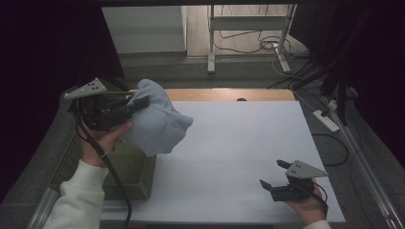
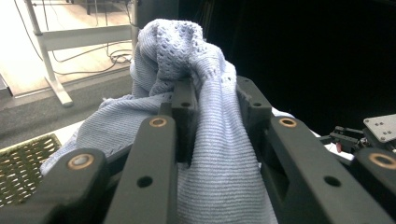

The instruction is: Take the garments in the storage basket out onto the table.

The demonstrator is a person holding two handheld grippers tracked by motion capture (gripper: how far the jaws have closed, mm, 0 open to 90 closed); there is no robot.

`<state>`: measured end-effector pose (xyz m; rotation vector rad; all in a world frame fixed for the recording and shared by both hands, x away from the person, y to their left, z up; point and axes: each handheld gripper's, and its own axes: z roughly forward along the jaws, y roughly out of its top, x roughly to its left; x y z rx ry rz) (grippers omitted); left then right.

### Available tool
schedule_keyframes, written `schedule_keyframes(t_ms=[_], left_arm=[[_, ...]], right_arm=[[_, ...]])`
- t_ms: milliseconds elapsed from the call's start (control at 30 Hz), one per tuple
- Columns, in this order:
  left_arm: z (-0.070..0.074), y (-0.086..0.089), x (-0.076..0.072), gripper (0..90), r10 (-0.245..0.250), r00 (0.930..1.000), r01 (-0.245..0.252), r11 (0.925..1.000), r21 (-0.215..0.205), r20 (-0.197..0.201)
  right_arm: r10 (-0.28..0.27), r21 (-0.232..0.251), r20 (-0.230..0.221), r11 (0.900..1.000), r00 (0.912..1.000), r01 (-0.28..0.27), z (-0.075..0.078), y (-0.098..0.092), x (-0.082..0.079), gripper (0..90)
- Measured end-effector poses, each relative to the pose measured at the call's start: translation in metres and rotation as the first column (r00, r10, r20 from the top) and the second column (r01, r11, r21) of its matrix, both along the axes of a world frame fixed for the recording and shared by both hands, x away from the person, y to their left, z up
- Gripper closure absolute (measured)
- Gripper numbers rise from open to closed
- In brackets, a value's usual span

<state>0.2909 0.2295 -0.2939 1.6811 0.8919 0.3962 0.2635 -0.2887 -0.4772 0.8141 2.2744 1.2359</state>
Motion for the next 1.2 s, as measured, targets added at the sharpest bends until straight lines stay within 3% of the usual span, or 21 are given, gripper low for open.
schedule_keyframes(t_ms=[733,1200], left_arm=[[-0.002,-0.022,0.004,72.7,-0.041,0.9992,0.041,0.9992,-0.004,0.001],[-0.003,-0.043,0.006,72.7,-0.094,0.9956,0.094,0.9955,-0.011,0.0]], right_arm=[[-0.002,0.002,0.002,1.0,1.0,0.002,0.0,0.0,0.0,8.2],[0.002,0.0,0.0,1.0,1.0,-0.002,0.0,0.0,0.0,8.2]])
